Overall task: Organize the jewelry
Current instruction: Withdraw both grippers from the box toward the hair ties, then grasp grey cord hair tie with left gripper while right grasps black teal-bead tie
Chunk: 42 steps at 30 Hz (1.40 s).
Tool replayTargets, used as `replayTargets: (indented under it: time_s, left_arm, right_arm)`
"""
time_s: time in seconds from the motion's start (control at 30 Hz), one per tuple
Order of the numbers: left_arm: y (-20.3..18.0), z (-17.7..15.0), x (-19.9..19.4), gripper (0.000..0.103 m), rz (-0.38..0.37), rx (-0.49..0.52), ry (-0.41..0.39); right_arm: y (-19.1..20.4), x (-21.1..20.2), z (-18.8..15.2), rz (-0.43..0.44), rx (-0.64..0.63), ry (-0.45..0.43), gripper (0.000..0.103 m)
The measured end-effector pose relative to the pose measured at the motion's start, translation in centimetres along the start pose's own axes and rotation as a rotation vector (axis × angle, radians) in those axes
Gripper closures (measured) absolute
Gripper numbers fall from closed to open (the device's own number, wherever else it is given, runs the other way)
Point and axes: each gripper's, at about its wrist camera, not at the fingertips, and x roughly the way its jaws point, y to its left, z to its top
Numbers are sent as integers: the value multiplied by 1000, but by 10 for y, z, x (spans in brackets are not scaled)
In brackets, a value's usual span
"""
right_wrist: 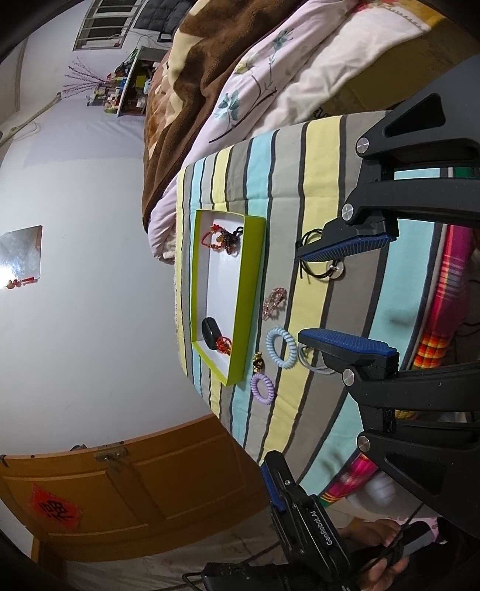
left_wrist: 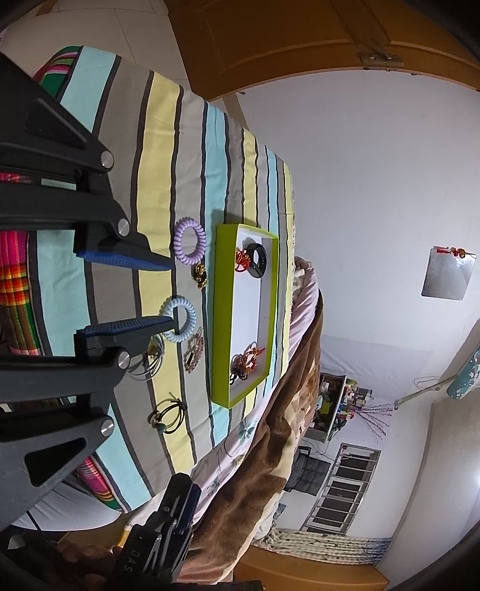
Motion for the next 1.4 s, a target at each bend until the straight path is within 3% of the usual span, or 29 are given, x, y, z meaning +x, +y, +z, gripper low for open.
replayTargets:
  time_s: [0.37,0.77,1.17,1.33,1.4]
  left_arm:
    - [-10,-5,19,77,-27,10,38]
    - [-19,-16,57,77,-64,8,112]
    - [-28,-21,92,77,-73,7,206]
    - [-30,-19,99,77,-61,10,211]
    - [-34,-19,100,77,-43,30,210]
  right_arm:
    - [-11,13,-7,-11,19,28,64]
    - [-27,58,-27,-29,57,130,64]
    - [-33,88,-25,-43,77,172,64]
    - [-32,94,-21,-57,56,178,65]
    - [-31,96,-20,-72,43,178,78]
